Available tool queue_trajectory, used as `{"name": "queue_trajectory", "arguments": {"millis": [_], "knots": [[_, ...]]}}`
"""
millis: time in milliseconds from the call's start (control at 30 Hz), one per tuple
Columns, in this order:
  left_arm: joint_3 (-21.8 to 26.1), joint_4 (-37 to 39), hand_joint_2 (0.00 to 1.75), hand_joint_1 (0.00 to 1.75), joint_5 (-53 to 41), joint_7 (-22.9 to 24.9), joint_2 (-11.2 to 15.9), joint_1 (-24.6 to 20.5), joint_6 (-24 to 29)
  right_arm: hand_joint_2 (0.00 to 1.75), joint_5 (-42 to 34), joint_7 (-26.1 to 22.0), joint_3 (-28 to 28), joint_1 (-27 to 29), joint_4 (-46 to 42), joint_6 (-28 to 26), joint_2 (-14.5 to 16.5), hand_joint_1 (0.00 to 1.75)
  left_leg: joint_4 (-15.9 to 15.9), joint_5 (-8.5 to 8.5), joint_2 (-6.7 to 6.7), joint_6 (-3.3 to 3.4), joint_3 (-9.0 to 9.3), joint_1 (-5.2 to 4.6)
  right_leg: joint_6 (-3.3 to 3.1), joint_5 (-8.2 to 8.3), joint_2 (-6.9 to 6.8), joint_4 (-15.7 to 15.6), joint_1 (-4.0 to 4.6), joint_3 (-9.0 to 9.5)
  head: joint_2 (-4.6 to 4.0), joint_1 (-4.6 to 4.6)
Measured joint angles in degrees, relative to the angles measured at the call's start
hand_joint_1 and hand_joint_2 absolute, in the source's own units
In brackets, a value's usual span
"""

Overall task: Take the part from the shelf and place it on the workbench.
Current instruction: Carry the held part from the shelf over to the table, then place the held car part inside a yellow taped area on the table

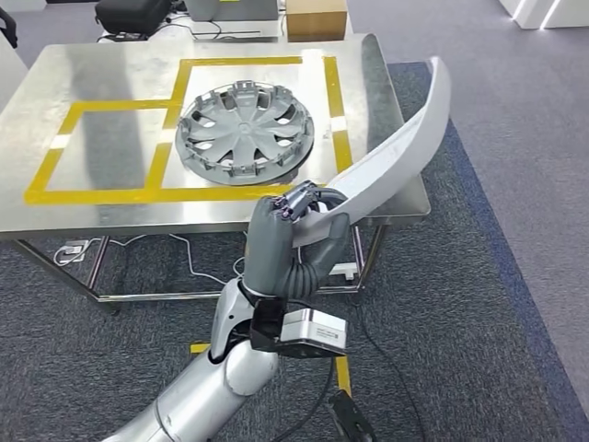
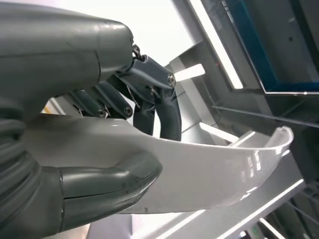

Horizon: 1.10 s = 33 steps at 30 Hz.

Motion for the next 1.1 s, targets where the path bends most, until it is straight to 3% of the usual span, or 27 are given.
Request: {"name": "queue_trajectory", "arguments": {"millis": [67,133,167,200,233,300,367,433,533,567,633,667,700,733,767,833,900,967,1033,1100], "knots": [[0.02,0.01,1.75,1.75,-0.06,-0.01,0.06,0.00,0.01,0.00,0.01,-0.01,0.01,-0.01,0.00,0.01,0.00,0.00,5.69,-0.64,0.05,-0.77,-3.49,0.26,-0.55,-0.29,-0.04,-0.56,-0.35,0.93,0.00,-0.18],[0.07,0.02,1.75,1.75,-0.04,-0.01,0.11,0.03,0.02,0.00,0.02,-0.01,0.01,-0.06,0.00,0.02,0.00,0.00,13.40,-3.13,0.09,-1.54,-8.51,0.80,-1.03,-0.89,-0.08,-0.65,-0.36,1.60,0.00,-0.29],[0.09,0.02,1.75,1.75,-0.03,-0.01,0.12,0.03,0.02,0.00,0.03,-0.01,0.01,-0.06,0.00,0.02,0.00,0.00,15.80,-4.02,0.10,-1.78,-10.37,1.06,-1.14,-1.22,-0.05,-0.64,-0.35,1.98,0.00,-0.27],[0.09,0.02,1.75,1.75,-0.03,-0.01,0.12,0.03,0.02,0.00,0.03,-0.01,0.01,-0.05,0.00,0.02,0.00,0.00,16.36,-3.84,0.10,-1.92,-11.25,1.25,-1.16,-1.54,0.00,-0.64,-0.35,2.45,-0.01,-0.28],[0.09,0.02,1.75,1.75,-0.03,-0.01,0.12,0.02,0.02,0.00,0.02,-0.01,0.01,-0.07,0.00,0.02,0.00,0.00,14.80,-2.38,0.12,-1.94,-11.01,1.38,-1.14,-1.87,0.06,-0.64,-0.35,3.00,-0.01,-0.28],[0.09,0.02,1.75,1.75,-0.03,-0.01,0.10,0.01,0.02,0.00,0.02,-0.01,0.02,-0.13,0.00,0.02,0.00,0.00,7.20,2.64,0.79,-1.58,-8.12,1.35,-0.99,-2.62,0.02,-0.64,-0.33,4.21,-0.01,-0.28],[0.06,0.01,1.75,1.75,-0.02,-0.01,0.08,-0.02,0.02,0.00,0.02,0.00,0.03,-0.20,-0.01,0.03,0.00,0.00,0.73,4.81,1.98,-0.98,-5.48,0.90,-0.50,-3.44,-0.25,-0.51,-0.10,4.88,0.00,-0.37],[0.03,0.00,1.75,1.75,0.02,-0.01,0.04,-0.01,0.03,0.00,0.02,0.00,0.02,-0.24,-0.02,0.04,0.00,0.00,-0.92,4.45,2.06,-0.53,-4.81,0.57,0.13,-4.14,-0.89,-0.44,0.16,5.01,0.00,-0.39],[0.06,-0.01,1.75,1.75,0.04,-0.01,-0.08,0.01,0.04,0.00,0.02,-0.03,0.03,-0.47,-0.05,0.05,0.00,0.00,-1.65,5.02,0.78,0.25,-4.14,0.94,0.99,-5.91,-1.32,1.01,0.07,4.65,0.00,-0.18],[0.03,-0.01,1.75,1.75,0.00,-0.01,-0.12,-0.01,0.03,0.00,0.02,-0.04,0.03,-0.57,-0.07,0.05,0.00,0.00,-1.86,5.06,0.43,0.49,-3.90,1.06,1.27,-7.32,-1.02,3.40,-0.03,3.53,0.00,-0.08],[0.01,-0.01,1.75,1.75,-0.04,-0.01,-0.10,-0.01,0.03,0.00,0.03,-0.02,0.02,-0.62,-0.07,0.05,-0.02,0.00,-1.85,4.91,-0.33,0.76,-3.79,1.02,1.69,-10.64,-0.36,11.22,-0.20,-0.60,0.00,0.06],[0.02,-0.01,1.75,1.75,-0.04,-0.01,-0.09,-0.01,0.02,0.00,0.03,-0.01,0.02,-0.57,-0.07,0.04,-0.04,0.00,-1.81,4.86,-0.79,0.83,-3.79,1.00,1.85,-11.53,-0.25,14.57,-0.27,-2.66,0.00,0.06],[0.03,-0.01,1.75,1.75,-0.03,-0.01,-0.08,0.00,0.02,0.00,0.03,0.01,0.01,-0.50,-0.07,0.04,-0.07,0.00,-1.78,4.82,-1.30,0.85,-3.78,0.98,1.95,-11.34,-0.20,16.19,-0.31,-4.00,0.00,0.05],[0.03,-0.01,1.75,1.75,-0.03,-0.01,-0.08,0.00,0.02,0.00,0.03,0.02,0.01,-0.48,-0.07,0.04,-0.08,0.00,-1.73,4.79,-1.87,0.84,-3.76,0.99,1.99,-9.92,-0.13,15.30,-0.36,-4.11,0.00,0.06],[0.02,-0.01,1.75,1.75,-0.03,-0.01,-0.08,-0.01,0.02,0.00,0.03,0.02,0.01,-0.50,-0.07,0.04,-0.09,0.00,-1.66,4.76,-2.50,0.80,-3.72,1.00,1.99,-7.69,0.15,12.39,-0.46,-3.18,0.00,0.05],[0.00,-0.01,1.75,1.75,-0.03,-0.01,-0.09,-0.02,0.02,0.00,0.03,0.02,0.01,-0.57,-0.07,0.04,-0.09,0.00,-1.34,4.66,-3.63,0.56,-3.79,0.93,1.83,-3.80,2.04,4.52,-0.81,0.00,0.00,0.04],[-0.01,-0.01,1.75,1.75,-0.04,-0.01,-0.09,-0.03,0.02,0.00,0.03,0.02,0.01,-0.62,-0.07,0.04,-0.09,0.00,-1.14,4.72,-4.39,0.02,-4.08,0.88,1.35,-2.70,3.53,0.73,-0.92,1.93,0.00,0.01],[0.02,-0.01,1.75,1.75,-0.04,-0.01,-0.08,-0.03,0.01,0.00,0.03,0.02,0.01,-0.67,-0.07,0.04,-0.07,0.00,-1.23,4.97,-4.84,-0.61,-4.26,0.92,0.64,-2.49,3.31,0.53,-0.84,2.30,0.00,-0.02],[0.06,-0.01,1.75,1.75,-0.03,-0.01,-0.06,-0.04,0.02,0.00,0.03,0.01,0.02,-0.68,-0.07,0.04,-0.03,0.00,-0.10,4.00,-3.62,-1.21,-4.71,0.89,-0.10,-2.06,2.76,0.22,-0.98,2.46,0.00,-0.18],[0.05,-0.01,1.75,1.75,-0.03,-0.01,-0.04,-0.05,0.03,0.00,0.02,-0.01,0.02,-0.62,-0.07,0.04,-0.02,0.00,5.41,0.49,-1.27,-1.89,-6.94,1.02,-0.61,-1.89,2.00,0.03,-1.04,2.60,0.00,-0.44]]}}
